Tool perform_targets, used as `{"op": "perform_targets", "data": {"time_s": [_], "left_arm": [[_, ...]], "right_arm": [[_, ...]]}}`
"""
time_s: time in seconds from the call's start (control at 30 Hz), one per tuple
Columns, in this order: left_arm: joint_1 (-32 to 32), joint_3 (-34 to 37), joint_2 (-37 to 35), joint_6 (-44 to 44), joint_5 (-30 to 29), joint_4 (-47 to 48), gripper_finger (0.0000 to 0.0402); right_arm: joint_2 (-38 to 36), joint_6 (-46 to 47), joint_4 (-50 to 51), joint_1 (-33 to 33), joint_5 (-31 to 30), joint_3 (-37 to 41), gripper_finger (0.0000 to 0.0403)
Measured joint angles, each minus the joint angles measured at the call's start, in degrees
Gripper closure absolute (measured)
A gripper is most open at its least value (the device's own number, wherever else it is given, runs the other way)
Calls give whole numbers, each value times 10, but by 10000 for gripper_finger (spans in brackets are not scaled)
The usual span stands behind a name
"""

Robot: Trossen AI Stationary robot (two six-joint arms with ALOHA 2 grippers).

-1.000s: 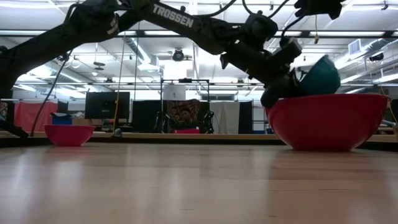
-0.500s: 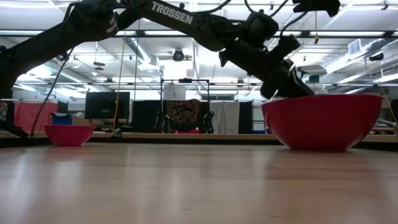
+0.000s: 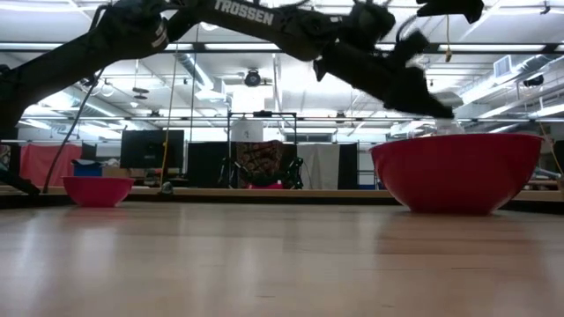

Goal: Nest bowls inside each other by size order
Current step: Stack the blue bowl on top of the green bowl, then stack the pink bowl on top of the blue bowl

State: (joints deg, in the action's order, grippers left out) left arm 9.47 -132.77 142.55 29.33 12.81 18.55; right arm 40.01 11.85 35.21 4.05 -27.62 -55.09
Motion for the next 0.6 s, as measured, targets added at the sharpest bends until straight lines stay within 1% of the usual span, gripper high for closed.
{"op": "perform_targets", "data": {"time_s": [0.13,0.23,0.3,0.53,0.6], "left_arm": [[1,2,20,-3,-25,26,211],[0,1,19,2,-30,34,218],[0,2,15,-1,-45,35,220],[1,-1,-42,7,-56,27,221],[1,-1,-52,10,-60,43,222]], "right_arm": [[0,0,1,0,0,0,233],[0,0,-1,0,0,0,233],[-1,0,-1,0,-1,0,233],[-11,-10,2,0,-18,0,233],[-14,-10,6,0,-18,0,233]]}}
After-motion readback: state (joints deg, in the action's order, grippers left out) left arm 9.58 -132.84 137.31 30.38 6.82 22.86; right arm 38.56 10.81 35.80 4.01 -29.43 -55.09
